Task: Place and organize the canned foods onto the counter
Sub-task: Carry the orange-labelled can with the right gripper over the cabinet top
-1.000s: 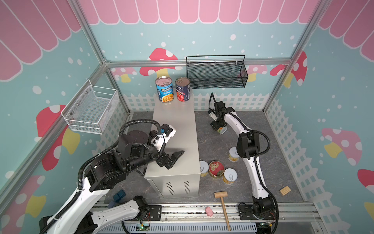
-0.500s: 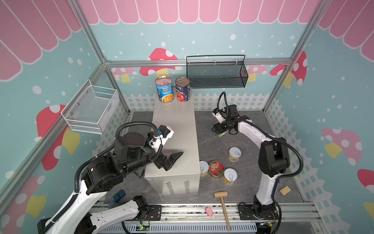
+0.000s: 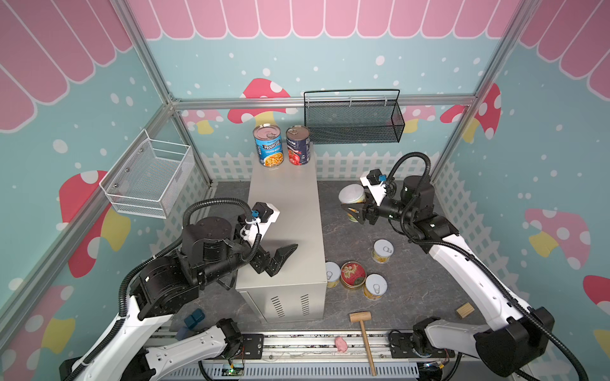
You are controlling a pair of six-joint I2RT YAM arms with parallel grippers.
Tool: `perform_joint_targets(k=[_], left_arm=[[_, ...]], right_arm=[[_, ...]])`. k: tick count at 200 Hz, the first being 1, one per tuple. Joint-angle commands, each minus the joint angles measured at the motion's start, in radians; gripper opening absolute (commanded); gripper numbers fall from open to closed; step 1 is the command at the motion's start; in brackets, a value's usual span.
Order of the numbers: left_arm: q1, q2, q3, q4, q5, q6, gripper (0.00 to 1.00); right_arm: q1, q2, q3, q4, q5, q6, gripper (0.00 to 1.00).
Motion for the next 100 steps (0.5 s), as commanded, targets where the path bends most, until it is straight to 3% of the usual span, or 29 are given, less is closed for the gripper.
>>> perform_joint_targets(k=[1,45,70,100], left_arm=[[-0.006,-0.015,0.012,0.011,0.04,-0.001,0.99],[-0.006,-0.017,0.091,-0.032,0.144,-0.003,0.99],[-0.006,-0.012,0.169,-0.064,0.03,-0.038,0.99],[-0.006,-0.006,0.207,-0.115,-0.049,-0.043,0.99]], right_arm=[[0.029,-0.049,0.024,0.178,-0.192,0.058,0.56],[0.089,-0.056,0.037,0.408,-0.368,0.208,0.57],[0.139,-0.006,0.061,0.548,-0.415,0.304,0.57],[0.224,0.087,0.124,0.589,-0.398,0.311,0.57]])
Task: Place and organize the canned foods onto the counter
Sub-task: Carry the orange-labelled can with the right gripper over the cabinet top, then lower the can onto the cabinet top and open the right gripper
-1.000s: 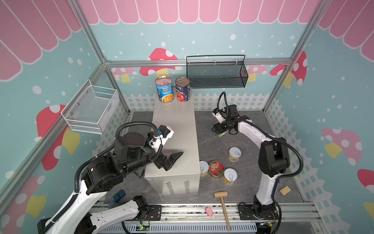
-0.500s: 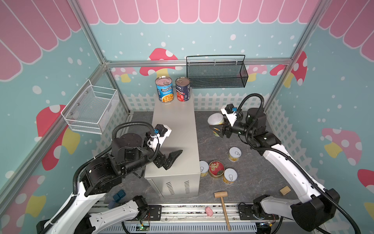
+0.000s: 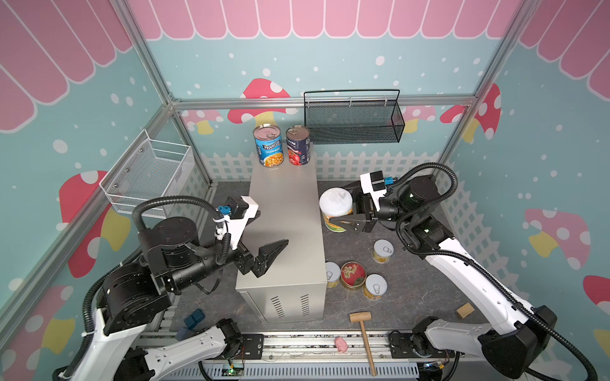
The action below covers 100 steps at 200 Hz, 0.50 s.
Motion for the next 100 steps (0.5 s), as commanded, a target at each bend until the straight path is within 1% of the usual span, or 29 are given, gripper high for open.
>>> perform_joint_targets(k=[1,24,61,100], left_arm=[[-0.006,-0.001,0.025,-0.07,-0.075,-0.015,0.99],[-0.006,-0.032,0.002,-0.074,-0.088,-0.014,0.99],[-0.006,-0.077,-0.008,-0.098,-0.107,-0.014,0.99],[-0.006,-0.111,-0.031,-0.101,-0.106,-0.02,0.99]], right_arm=[[0.057,0.057,0.078,0.185,-0.029,0.056,0.57],[0.111,0.142,0.102,0.259,-0.022,0.089,0.56],[0.184,0.265,0.157,0.308,0.009,0.083,0.56],[0.209,0.343,0.187,0.321,0.066,0.065,0.56]])
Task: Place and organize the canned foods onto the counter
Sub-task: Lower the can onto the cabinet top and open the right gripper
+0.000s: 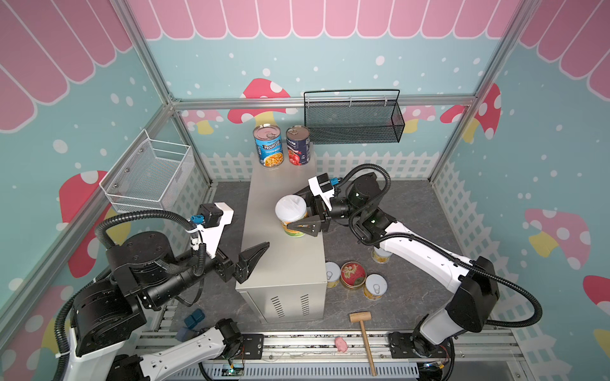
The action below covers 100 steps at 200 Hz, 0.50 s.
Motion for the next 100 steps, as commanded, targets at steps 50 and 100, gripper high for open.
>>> perform_joint_targets(k=[50,100], left_arm=[[-0.006,-0.017,-0.084,-0.007,-0.035,0.001,0.99],[-0.006,0.0,-0.134,0.077,0.001,-0.003,0.99]], right_arm=[[0.019,0.035,0.058,0.049,0.085,-0.05,0.72],[0.02,-0.014,0.051,-0.054,0.119,-0.115,0.86]])
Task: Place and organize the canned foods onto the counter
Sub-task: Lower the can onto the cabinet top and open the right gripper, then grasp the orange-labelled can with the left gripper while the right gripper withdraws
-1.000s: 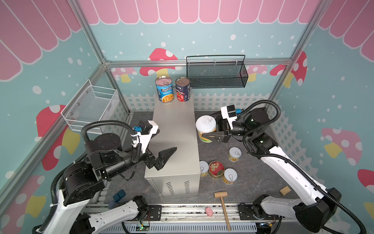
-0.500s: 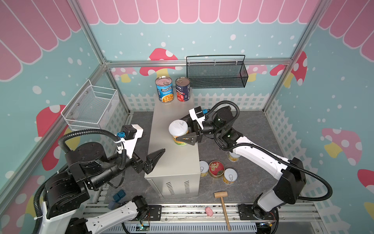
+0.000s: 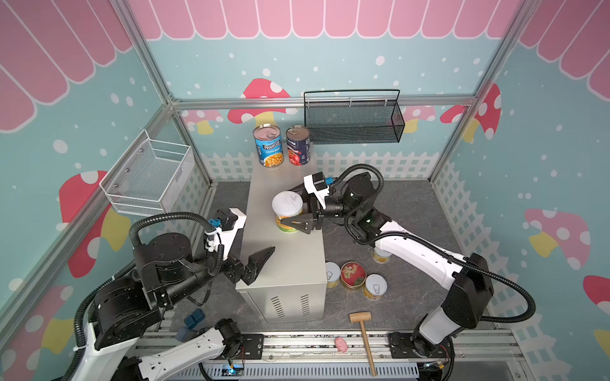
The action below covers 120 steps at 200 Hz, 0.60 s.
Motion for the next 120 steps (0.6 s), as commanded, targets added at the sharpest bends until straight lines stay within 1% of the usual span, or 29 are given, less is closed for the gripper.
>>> perform_joint_targets(k=[1,28,53,77,99,109,120], left_arm=[[-0.005,0.013,-0.016,0.057,0.019,-0.001,0.99],[-0.005,0.035,-0.031,0.1,0.034,-0.003,0.99],[-0.005,0.068,-0.032,0.13,0.036,0.001,0.99],[-0.003,0.11,-0.01,0.149,0.049,0.005,0.99],[0.012,0.145,0.01,0.166,0.042,0.003,0.99],[0.035,0.165,0.014,0.172,0.053,-0.003,0.99],[0.075,0.184,0.02,0.175,0.093,-0.015,0.99]], right_arm=[[0.008,-0.047,0.032,-0.035,0.024,-0.06,0.87],[0.009,-0.102,0.01,-0.092,0.057,-0.093,0.92],[0.007,-0.183,-0.028,-0.179,0.137,-0.133,0.97],[0.007,-0.278,-0.081,-0.294,0.259,-0.168,0.98],[0.008,-0.379,-0.135,-0.412,0.41,-0.191,0.99],[0.008,-0.422,-0.156,-0.462,0.46,-0.199,0.99],[0.008,-0.467,-0.177,-0.506,0.502,-0.207,0.99]])
